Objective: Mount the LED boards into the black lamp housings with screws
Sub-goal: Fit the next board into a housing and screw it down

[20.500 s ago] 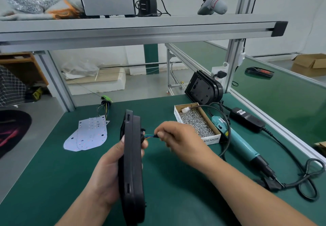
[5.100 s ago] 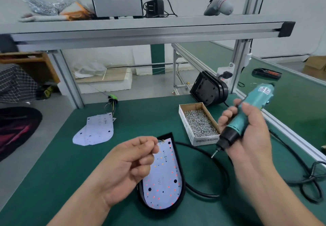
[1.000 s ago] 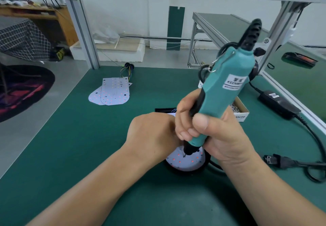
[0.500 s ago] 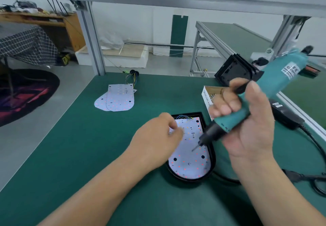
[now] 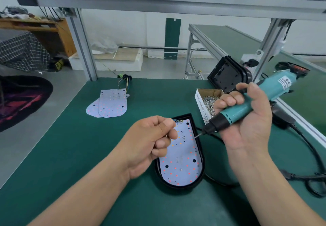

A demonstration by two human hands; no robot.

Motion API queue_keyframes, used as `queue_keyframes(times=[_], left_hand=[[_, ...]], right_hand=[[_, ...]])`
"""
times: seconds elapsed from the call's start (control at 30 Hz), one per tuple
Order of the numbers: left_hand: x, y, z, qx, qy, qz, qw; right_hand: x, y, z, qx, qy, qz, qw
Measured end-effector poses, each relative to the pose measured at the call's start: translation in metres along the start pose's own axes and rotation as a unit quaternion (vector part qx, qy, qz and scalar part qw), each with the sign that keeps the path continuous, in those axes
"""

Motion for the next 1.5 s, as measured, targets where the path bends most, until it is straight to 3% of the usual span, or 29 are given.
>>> queue_keyframes(times=[0.37,0.9,1.17,1.5], left_hand=[[-0.002,0.015,-0.012,0.029,0.096,0.022,0.995],[-0.003,0.015,-0.011,0.023,0.098,0.027,0.995],[-0.003,0.015,-0.013,0.053,0.087,0.024,0.994],[-0.001,0.017,-0.009,0.154,-0.016,-0.045,0.987]], right_hand=[[-0.005,0.000,-0.010,0.029,0.004,0.021,0.999],[-0.007,-0.004,-0.009,-0.006,0.026,0.014,1.000],[-0.007,-0.005,-0.008,-0.012,0.028,0.010,0.999],[-0.009,-0.017,-0.009,-0.046,0.002,0.019,0.999]])
Point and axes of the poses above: each hand's wrist, its own x-axis towards the middle knuckle, its own z-axis out of the back of the hand, y = z × x, the point moved 1 cm from there along x, towards the middle knuckle, and after that the axes turned 10 degrees about y, right-handed, at the moved point
